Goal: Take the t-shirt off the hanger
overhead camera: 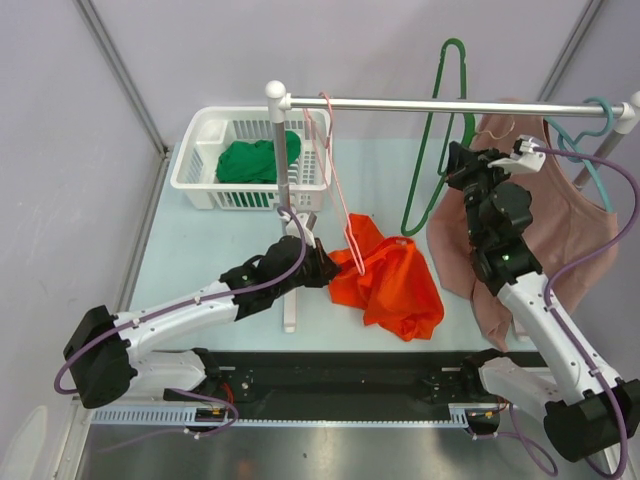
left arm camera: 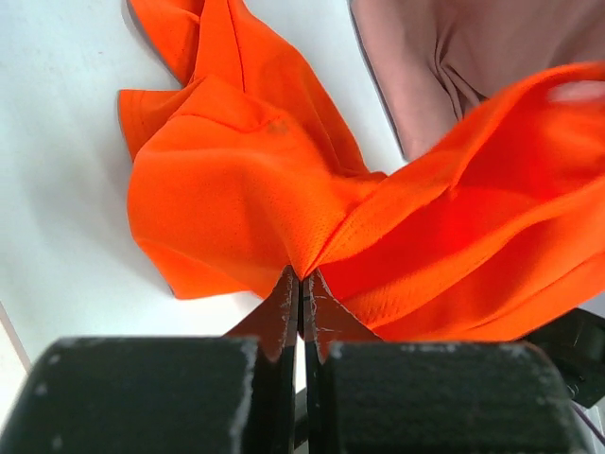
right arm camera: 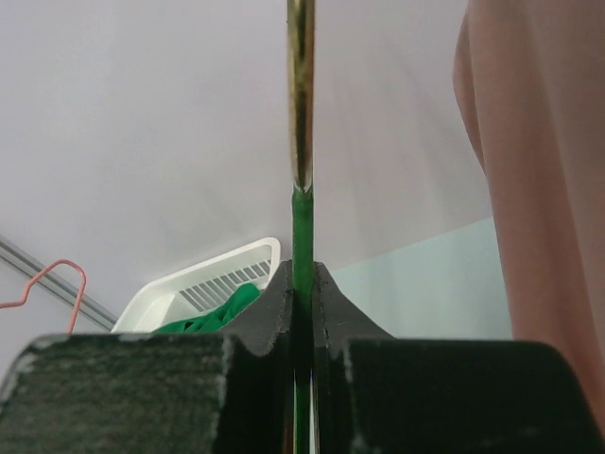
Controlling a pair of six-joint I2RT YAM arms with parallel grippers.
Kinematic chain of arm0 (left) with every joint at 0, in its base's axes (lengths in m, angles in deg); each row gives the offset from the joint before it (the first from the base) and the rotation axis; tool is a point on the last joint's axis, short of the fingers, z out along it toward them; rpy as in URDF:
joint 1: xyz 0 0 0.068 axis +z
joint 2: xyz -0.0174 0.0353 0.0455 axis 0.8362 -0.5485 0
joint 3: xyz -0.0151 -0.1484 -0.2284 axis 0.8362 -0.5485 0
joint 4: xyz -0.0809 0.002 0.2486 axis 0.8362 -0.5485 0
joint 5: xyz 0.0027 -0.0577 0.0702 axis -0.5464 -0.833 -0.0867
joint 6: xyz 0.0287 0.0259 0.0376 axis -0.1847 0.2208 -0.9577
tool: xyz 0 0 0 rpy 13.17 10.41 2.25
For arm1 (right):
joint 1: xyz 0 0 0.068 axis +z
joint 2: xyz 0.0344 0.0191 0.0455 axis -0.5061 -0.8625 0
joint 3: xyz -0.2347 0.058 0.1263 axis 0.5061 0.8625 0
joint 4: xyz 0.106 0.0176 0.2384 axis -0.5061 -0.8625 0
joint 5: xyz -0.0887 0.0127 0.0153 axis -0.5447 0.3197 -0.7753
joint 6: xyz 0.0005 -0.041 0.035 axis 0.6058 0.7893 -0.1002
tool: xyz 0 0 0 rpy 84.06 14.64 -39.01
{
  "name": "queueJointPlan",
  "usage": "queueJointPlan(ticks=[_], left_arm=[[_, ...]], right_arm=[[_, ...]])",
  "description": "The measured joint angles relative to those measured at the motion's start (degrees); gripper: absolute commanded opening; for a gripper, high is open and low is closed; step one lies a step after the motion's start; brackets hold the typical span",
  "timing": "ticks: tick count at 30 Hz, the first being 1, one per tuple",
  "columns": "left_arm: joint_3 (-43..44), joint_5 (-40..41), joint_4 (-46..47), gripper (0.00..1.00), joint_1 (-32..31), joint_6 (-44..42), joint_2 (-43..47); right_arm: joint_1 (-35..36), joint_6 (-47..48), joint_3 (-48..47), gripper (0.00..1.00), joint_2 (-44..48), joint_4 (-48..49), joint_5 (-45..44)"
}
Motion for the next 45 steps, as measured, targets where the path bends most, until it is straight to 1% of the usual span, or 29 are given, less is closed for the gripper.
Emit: queueJointPlan(ticks=[6,7,9,12,15,16,20,21,22,25,29,32,37,45], left_arm=[[0.0,-0.04,-0.09,0.01,0.0,0.79,0.0],[0.0,-0.07,-0.15,0.04,0.0,0.94,0.0],[0.09,-0.09,-0.74,0.04,0.0,1.05,0.0],[0.74,-0.07,-1.86,0.06,0.0,1.03,-0.04],[1.42,-0.02,-2.1,0.13,0.0,1.05,-0.09],[1.46,-0.07,-1.9,0.22,0.0,1.05,-0.09],[1.36,-1.4,0.07,0.47,0.0,1.4,-0.11],[1.16,-1.97,0.85,0.57,0.0,1.44,-0.11],[0.57,-3.04,2.73,0.72,0.0,1.66,-0.11],[-1.03,-6.54,5.81,0.82,0.0,1.09,-0.09],[-2.12,-11.06,7.06,0.89,0.0,0.37,0.85],[-4.63,-13.0,7.67,0.92,-0.11,0.44,5.27],[-9.57,-14.1,7.96,0.94,-0.26,0.59,15.32],[-14.1,-14.36,1.9,0.95,-0.28,0.59,27.67]], right_arm=[[-2.97,-0.94,-4.37,0.0,-2.03,-2.16,3.76],[-3.41,-1.18,-5.01,0.0,-2.25,-2.78,4.55],[-4.0,-1.92,-6.14,0.0,-2.32,-4.94,6.25],[-4.07,-3.32,-6.73,0.0,-1.01,-10.36,9.62],[-3.91,-4.59,-6.12,0.0,3.19,-18.78,14.05],[-3.89,-4.79,-5.31,0.0,5.35,-21.16,15.87],[-3.65,-5.27,-0.79,0.0,16.11,-30.8,22.84],[-3.56,-5.25,-0.28,0.0,18.27,-33.22,23.96],[-3.48,-5.22,-0.09,0.0,20.33,-36.39,25.16],[-3.26,-5.18,-0.72,0.0,24.85,-43.3,28.61],[-3.19,-4.11,-3.82,0.0,25.22,-50.01,31.41],[-3.19,-2.54,-8.04,0.0,23.69,-54.4,31.78],[-3.19,-0.5,-13.94,0.0,21.22,-55.95,31.65],[-3.19,1.42,-21.84,0.0,16.2,-55.21,30.64]])
